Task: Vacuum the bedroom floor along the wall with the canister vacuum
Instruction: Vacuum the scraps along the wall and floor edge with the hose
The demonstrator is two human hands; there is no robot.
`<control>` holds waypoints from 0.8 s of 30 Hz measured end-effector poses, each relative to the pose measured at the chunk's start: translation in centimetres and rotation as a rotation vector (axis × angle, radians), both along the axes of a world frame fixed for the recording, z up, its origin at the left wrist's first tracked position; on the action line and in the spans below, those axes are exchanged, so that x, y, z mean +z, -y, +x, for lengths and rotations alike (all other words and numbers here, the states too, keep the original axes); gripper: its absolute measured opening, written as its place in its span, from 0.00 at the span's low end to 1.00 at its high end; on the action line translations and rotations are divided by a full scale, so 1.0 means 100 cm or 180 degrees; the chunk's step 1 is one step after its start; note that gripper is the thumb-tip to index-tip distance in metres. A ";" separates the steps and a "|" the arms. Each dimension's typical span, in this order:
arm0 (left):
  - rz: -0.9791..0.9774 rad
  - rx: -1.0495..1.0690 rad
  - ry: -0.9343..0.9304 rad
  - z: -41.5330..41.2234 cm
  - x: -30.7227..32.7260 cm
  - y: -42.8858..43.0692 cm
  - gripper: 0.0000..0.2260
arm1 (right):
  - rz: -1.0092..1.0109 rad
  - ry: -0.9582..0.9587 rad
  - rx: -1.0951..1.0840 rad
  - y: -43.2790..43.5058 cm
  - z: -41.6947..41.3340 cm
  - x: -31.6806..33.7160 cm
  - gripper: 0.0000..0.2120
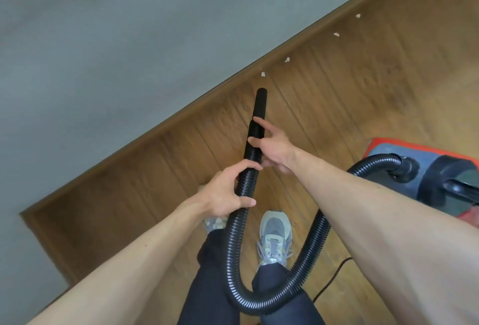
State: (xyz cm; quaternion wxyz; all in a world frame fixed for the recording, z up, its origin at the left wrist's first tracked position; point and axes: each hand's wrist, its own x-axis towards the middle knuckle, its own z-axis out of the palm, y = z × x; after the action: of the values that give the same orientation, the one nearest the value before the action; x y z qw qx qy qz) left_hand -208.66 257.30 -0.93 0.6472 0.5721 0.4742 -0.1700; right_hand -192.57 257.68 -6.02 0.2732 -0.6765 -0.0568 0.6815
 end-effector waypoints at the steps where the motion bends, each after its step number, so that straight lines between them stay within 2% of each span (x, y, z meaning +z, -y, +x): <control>1: 0.0068 -0.0013 -0.0011 0.000 0.001 -0.003 0.28 | 0.0006 0.0002 -0.0014 -0.004 0.000 0.002 0.29; 12: -0.0157 -0.0024 0.0135 -0.004 -0.015 -0.033 0.27 | -0.0186 0.0164 0.0036 -0.033 -0.003 -0.005 0.29; 24: -0.0232 -0.0039 0.0154 -0.004 -0.033 -0.058 0.27 | -0.0124 0.0226 -0.0134 -0.053 -0.009 -0.023 0.29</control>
State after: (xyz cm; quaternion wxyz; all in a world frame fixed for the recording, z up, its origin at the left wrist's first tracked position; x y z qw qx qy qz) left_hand -209.08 263.08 -4.22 0.6778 0.5550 0.4485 -0.1772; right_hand -193.47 262.97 -8.33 0.2722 -0.7065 -0.0389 0.6521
